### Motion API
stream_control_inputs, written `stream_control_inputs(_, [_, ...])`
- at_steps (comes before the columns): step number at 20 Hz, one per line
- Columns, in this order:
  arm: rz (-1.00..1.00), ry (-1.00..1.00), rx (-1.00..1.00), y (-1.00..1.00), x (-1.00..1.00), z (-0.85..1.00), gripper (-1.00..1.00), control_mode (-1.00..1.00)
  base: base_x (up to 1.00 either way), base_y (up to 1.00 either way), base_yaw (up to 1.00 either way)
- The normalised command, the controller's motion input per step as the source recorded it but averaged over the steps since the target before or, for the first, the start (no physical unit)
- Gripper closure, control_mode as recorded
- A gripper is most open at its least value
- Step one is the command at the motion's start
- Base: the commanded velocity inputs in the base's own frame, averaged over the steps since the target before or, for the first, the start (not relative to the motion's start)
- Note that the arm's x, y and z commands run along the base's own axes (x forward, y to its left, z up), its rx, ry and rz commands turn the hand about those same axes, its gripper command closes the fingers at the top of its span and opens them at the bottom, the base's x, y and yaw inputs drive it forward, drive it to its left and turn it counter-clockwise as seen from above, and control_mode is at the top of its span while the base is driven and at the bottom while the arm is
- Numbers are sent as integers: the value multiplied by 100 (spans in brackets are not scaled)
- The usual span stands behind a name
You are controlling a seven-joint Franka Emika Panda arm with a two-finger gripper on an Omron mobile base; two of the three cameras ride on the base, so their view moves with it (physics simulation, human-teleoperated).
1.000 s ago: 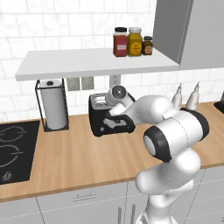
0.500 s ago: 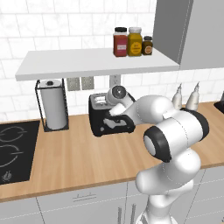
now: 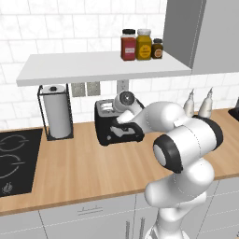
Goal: Start the toaster. Once the lever pops up, take the bread to the plate on the dining counter.
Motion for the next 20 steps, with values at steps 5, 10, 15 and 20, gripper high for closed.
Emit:
stream_control_inputs(5, [0,0,0,0,0,0,-100,-100,0,0,0])
stream_control_inputs(10, [0,0,0,0,0,0,-100,-100,0,0,0])
stream_control_inputs(15, [0,0,0,0,0,0,-100,-100,0,0,0])
stream_control_inputs(20, [0,0,0,0,0,0,-100,-100,0,0,0])
